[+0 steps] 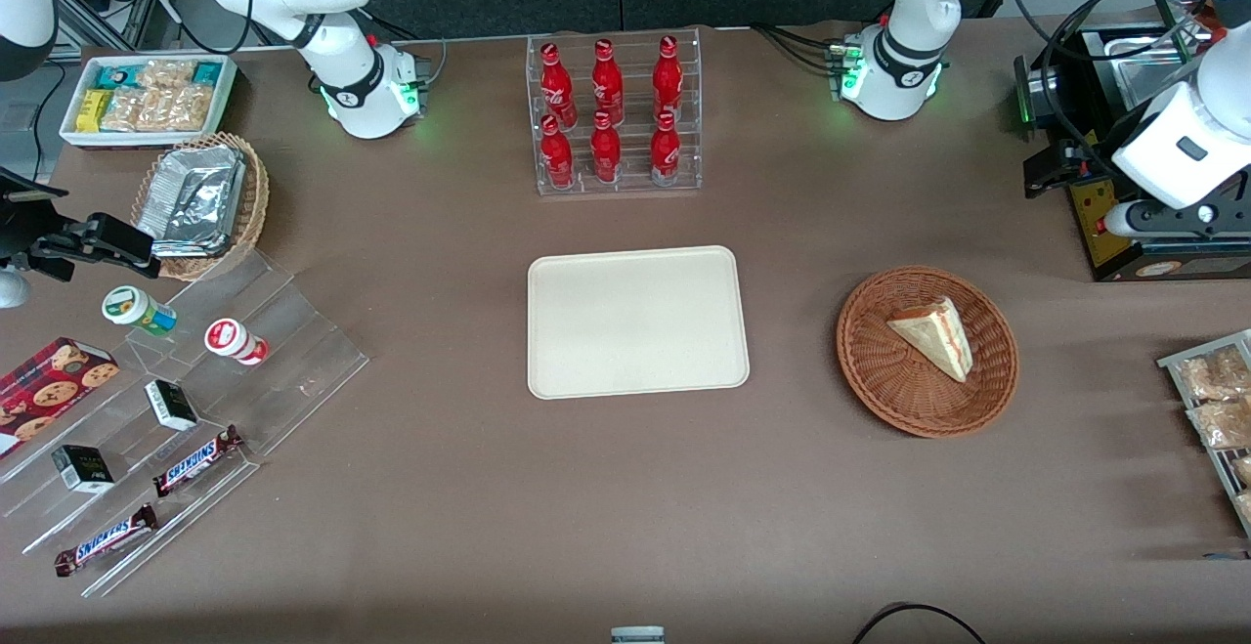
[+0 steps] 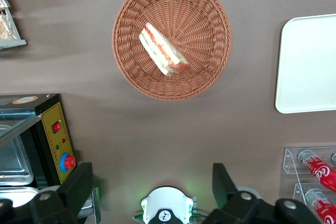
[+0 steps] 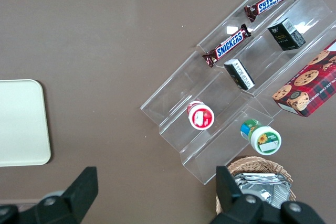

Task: Place sandwich from basket to tray

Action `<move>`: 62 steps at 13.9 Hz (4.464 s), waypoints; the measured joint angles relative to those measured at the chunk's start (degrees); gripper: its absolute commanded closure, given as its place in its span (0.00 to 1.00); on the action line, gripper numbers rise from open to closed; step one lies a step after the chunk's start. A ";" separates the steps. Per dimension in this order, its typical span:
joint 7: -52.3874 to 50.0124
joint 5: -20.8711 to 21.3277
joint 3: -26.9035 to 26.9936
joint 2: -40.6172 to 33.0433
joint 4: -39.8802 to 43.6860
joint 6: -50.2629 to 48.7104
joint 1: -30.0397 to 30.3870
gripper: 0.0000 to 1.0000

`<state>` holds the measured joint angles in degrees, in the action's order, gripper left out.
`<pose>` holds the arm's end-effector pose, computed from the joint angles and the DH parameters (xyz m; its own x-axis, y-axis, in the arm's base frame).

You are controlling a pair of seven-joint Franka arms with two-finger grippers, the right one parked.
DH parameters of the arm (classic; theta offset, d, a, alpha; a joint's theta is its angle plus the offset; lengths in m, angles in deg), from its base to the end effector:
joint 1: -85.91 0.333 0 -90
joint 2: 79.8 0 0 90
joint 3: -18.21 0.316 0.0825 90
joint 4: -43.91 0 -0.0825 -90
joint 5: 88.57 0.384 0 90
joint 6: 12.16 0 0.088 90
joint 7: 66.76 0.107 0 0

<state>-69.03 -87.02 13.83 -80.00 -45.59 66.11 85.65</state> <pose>0.5288 -0.0397 0.6147 0.9812 -0.0343 -0.1900 -0.0417 -0.9985 -0.0349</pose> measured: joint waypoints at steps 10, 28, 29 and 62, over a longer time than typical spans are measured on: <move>-3.42 0.02 0.72 1.88 -15.49 16.37 0.02 0.00; -42.51 0.02 0.82 5.77 -40.43 59.78 0.02 0.00; -43.16 0.02 0.82 6.58 -40.97 60.95 0.02 0.00; -47.97 -0.41 -0.83 16.76 -13.57 34.46 -27.51 1.00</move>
<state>-117.00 -87.43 13.00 -63.24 -59.15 100.57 58.13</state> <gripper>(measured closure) 0.846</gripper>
